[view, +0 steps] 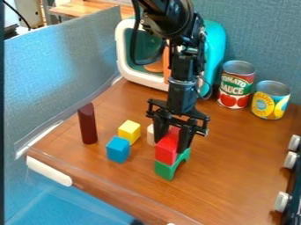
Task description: Put the red arch on top of the green arch
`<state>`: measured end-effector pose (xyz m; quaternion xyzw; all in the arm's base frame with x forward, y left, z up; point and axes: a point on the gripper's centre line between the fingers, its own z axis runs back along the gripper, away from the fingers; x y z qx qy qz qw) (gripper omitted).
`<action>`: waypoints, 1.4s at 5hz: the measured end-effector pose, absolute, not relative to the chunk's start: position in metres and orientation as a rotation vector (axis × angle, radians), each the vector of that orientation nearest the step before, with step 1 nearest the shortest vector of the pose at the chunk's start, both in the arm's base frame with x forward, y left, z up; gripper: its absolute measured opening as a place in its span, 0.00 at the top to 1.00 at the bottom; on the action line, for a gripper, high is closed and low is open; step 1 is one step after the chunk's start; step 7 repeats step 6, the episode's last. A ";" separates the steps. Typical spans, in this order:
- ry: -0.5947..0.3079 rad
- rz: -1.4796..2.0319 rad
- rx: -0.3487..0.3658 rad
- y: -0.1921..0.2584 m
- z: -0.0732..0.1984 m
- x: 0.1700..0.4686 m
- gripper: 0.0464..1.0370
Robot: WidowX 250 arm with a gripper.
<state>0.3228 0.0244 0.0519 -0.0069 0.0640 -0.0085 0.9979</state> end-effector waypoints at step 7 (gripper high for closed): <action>-0.041 0.127 0.090 0.066 0.151 0.299 0.04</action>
